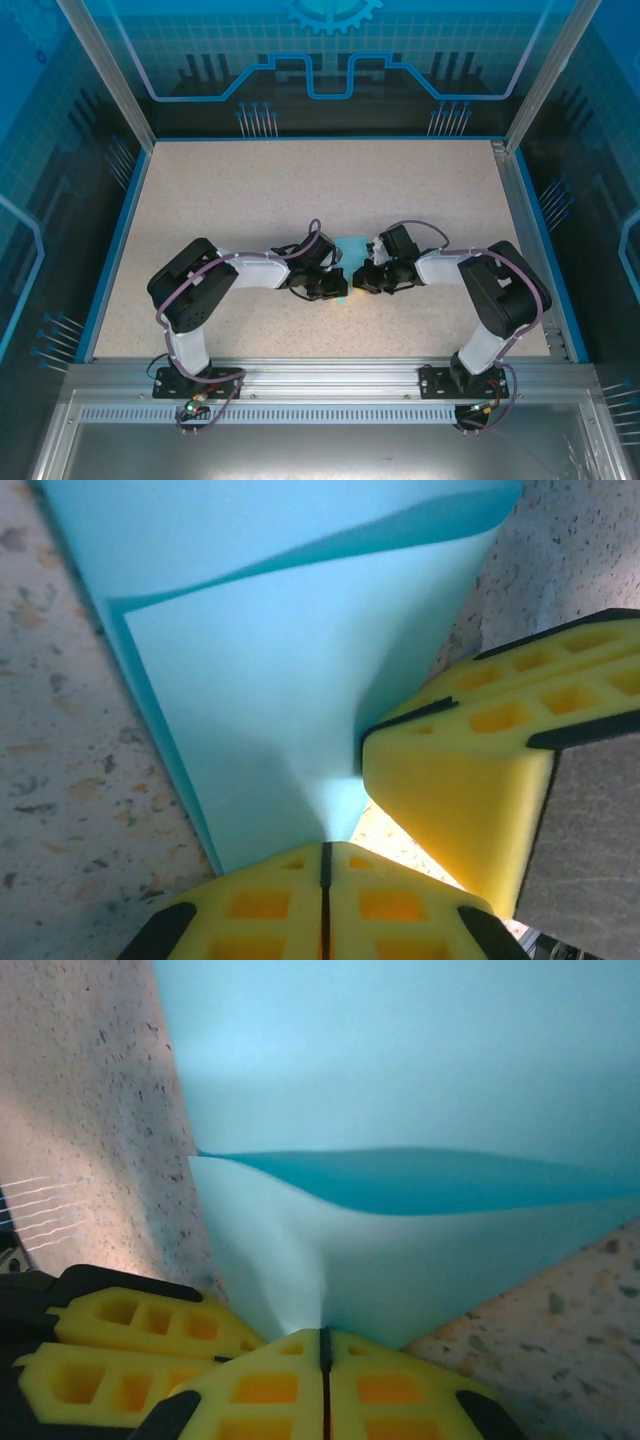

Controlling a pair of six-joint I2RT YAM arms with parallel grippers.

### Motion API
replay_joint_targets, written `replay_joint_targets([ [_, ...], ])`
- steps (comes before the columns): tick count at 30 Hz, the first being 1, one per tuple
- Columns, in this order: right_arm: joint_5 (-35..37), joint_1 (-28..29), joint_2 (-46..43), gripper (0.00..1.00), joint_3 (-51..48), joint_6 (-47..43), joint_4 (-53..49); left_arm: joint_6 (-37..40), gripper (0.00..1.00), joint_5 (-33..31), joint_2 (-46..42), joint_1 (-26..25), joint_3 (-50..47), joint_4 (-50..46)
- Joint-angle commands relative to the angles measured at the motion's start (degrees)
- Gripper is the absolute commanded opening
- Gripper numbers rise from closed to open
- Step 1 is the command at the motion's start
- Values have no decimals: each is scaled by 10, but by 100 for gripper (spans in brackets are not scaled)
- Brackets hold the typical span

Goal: Fold a paper plane with a square sheet of paper (pick it up from the middle)
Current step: Third fold the triangle at the center of the table.

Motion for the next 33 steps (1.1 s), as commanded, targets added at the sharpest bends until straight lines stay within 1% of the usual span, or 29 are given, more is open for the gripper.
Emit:
replay_joint_targets([
  [1, 24, -30, 21, 8, -12, -4, 11, 15, 9, -34, 9, 4, -23, -41],
  [8, 27, -64, 9, 9, 18, -24, -8, 20, 8, -40, 11, 3, -29, -47],
  [14, 28, -108, 37, 10, 54, -37, -16, 27, 7, -42, 9, 4, -35, -52],
  [18, 18, -137, 47, 10, 61, -34, -12, 34, 7, -46, 4, 4, -42, -60],
  [21, 7, -144, 32, 10, 64, -34, -14, 37, 7, -49, -3, 4, -49, -62],
  [24, -4, -129, 0, 12, 63, -35, -18, 42, 7, -50, -11, 4, -55, -66],
  [27, -9, -92, -24, 12, 64, -41, -26, 47, 7, -54, -22, 3, -60, -70],
  [33, -13, -26, -16, 11, 52, -22, -15, 50, 9, -52, -29, 3, -54, -69],
])
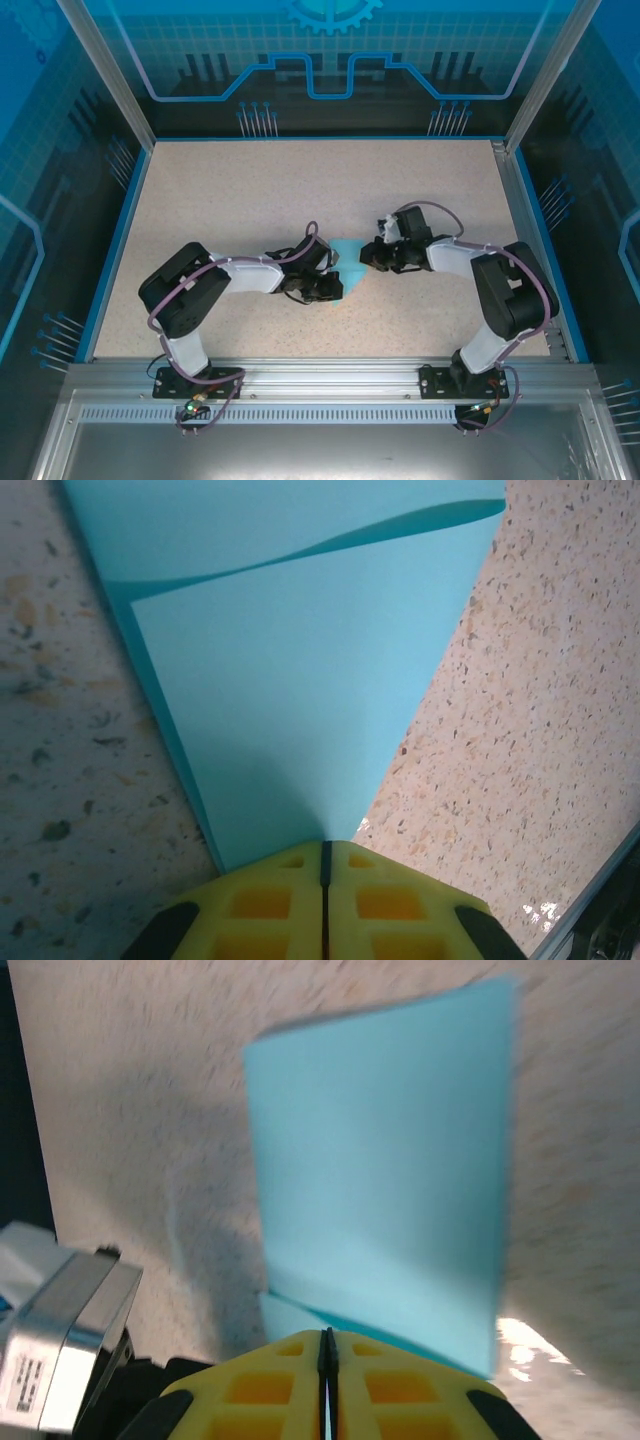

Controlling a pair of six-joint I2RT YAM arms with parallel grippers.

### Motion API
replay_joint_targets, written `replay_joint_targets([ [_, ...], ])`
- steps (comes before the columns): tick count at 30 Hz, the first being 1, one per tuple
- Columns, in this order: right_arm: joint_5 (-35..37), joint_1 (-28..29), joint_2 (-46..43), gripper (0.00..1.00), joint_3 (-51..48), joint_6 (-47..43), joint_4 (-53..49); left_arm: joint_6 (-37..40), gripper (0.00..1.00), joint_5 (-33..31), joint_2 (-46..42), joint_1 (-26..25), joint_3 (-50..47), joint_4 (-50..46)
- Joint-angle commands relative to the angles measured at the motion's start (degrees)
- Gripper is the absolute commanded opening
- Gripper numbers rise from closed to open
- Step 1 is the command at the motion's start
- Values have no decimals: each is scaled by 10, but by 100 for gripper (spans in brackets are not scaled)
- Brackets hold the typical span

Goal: Fold a paper plane with a square sheet of paper (pick it up from the middle)
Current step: Third fold the triangle at the center of the table.

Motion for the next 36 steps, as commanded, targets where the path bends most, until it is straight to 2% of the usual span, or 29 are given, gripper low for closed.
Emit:
replay_joint_targets([
  [1, -14, 30, 9, 10, -1, 6, -2, 17, 9, -30, 4, 4, -18, -71],
  [10, 10, 41, 74, 8, -7, -1, 8, 16, 11, -31, -6, 4, -18, -70],
  [20, 24, 39, 91, 7, -11, 9, 8, 0, 19, -27, -74, 3, 28, -102],
  [27, 31, 39, 94, 7, -8, 7, -1, -66, 18, 20, -23, 4, 66, -14],
  [32, 34, 38, 95, 8, -9, 9, -2, -101, 18, 35, 33, 3, 61, 26],
  [36, 38, 39, 97, 8, -9, 9, -3, -106, 18, 43, 45, 2, 34, 40],
])
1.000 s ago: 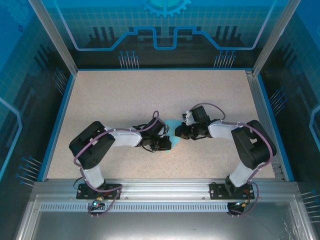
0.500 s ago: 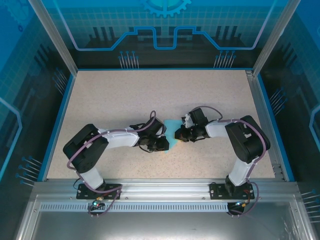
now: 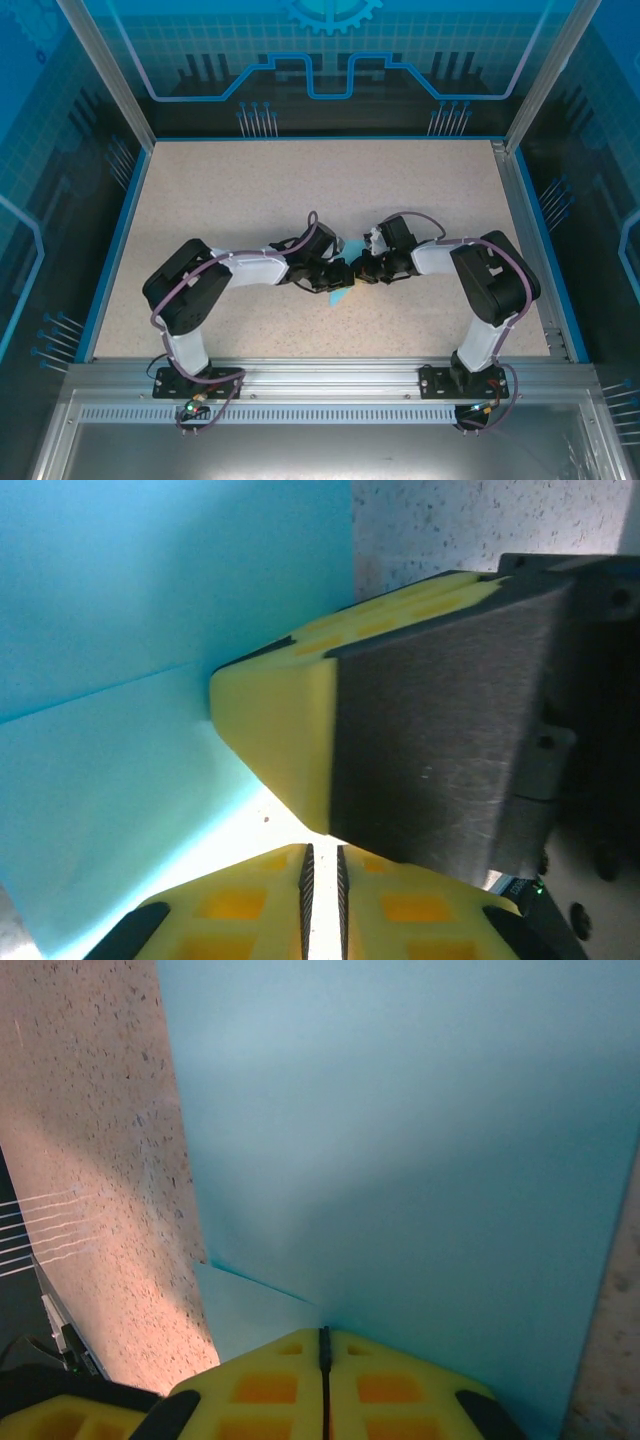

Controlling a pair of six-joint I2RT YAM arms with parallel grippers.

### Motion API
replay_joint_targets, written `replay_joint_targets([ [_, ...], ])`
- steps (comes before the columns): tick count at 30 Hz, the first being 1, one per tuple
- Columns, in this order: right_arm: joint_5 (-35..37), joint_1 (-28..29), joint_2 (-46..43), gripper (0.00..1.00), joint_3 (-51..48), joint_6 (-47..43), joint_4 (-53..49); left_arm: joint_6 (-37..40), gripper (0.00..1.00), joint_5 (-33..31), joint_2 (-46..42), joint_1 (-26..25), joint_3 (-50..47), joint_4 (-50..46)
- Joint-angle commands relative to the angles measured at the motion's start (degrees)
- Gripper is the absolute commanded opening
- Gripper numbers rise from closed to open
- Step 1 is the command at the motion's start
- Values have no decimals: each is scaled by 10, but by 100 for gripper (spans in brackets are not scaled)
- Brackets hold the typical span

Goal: Fold a paper plane with a square sheet of paper (pick it up from the middle)
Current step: Third fold the triangle at the center of the table.

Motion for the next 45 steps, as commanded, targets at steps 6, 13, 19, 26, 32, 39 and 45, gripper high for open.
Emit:
replay_joint_targets([
  [6, 44, 1, 33, 8, -6, 2, -25, -9, 18, 3, 16, -2, -59, 13],
  [13, 45, 2, 33, 8, -5, 2, -28, 17, 17, -23, -7, -2, -65, -50],
  [19, 44, 2, 32, 8, -2, 1, -31, 27, 17, -29, -61, -1, -111, -73],
  [26, 24, 1, 11, 11, 7, 6, -31, 26, 17, -31, -122, 0, -134, -72],
  [32, 28, -5, -52, 15, 29, -2, -72, 41, 18, -51, -137, 9, -80, -81],
  [39, 43, -80, -113, 29, 5, -27, -123, 55, 20, -54, -69, 21, -4, -87],
  [45, 9, -88, -86, 33, -1, -19, -101, 70, 20, -73, -16, 27, 33, -101],
])
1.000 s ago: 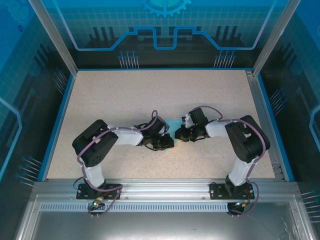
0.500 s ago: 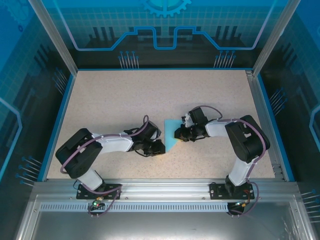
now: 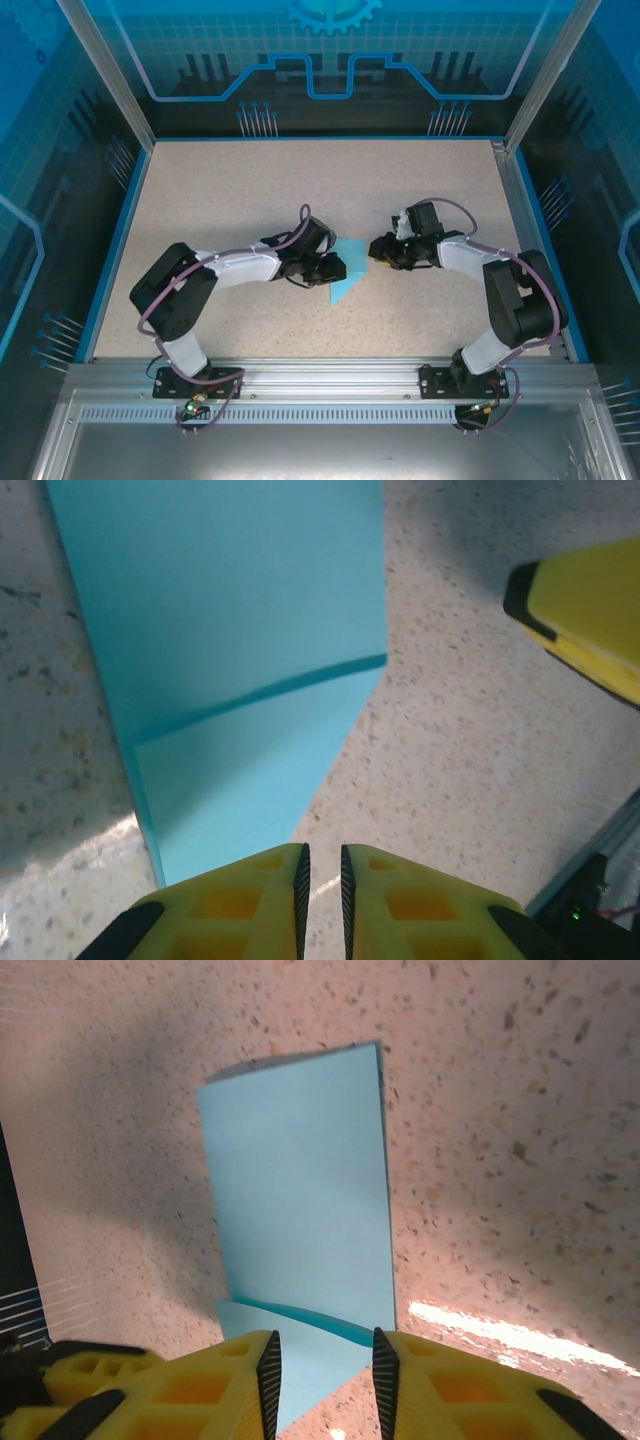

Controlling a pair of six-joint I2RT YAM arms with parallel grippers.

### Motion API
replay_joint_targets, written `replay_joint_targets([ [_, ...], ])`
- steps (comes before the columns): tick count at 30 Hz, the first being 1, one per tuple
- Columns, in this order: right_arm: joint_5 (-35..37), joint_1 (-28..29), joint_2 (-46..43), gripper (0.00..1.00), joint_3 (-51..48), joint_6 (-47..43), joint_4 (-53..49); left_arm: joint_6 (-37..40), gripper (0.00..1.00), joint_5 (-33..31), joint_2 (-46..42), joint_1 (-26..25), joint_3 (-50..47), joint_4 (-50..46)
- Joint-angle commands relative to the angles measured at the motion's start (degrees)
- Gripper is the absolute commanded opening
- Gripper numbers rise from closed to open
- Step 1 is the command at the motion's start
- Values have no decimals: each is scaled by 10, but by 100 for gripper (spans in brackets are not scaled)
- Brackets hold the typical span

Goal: Fold a paper plane with a square sheet of paper (pick it up from the middle)
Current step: Third fold the triangle at the center of the table, then fourth fold the wing at the center of the table.

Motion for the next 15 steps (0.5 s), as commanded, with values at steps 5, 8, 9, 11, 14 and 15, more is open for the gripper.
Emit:
replay_joint_targets([
  [5, -30, 14, 38, 34, -6, 3, 0, 36, 19, -42, 35, 11, 21, -42],
  [8, -32, 22, 55, 33, 3, 3, -1, 40, 19, -40, 47, 18, 24, -42],
  [9, -35, 24, 61, 33, 4, 3, 1, 40, 19, -40, 49, 21, 23, -40],
  [11, -33, 27, 67, 31, 6, 6, 1, 40, 19, -39, 54, 24, 23, -38],
  [14, -22, 31, 46, 25, 1, 13, 4, 46, 19, -42, 54, 27, 21, -44],
  [15, -14, 32, 37, 25, 2, 11, -1, 47, 19, -43, 55, 27, 20, -45],
])
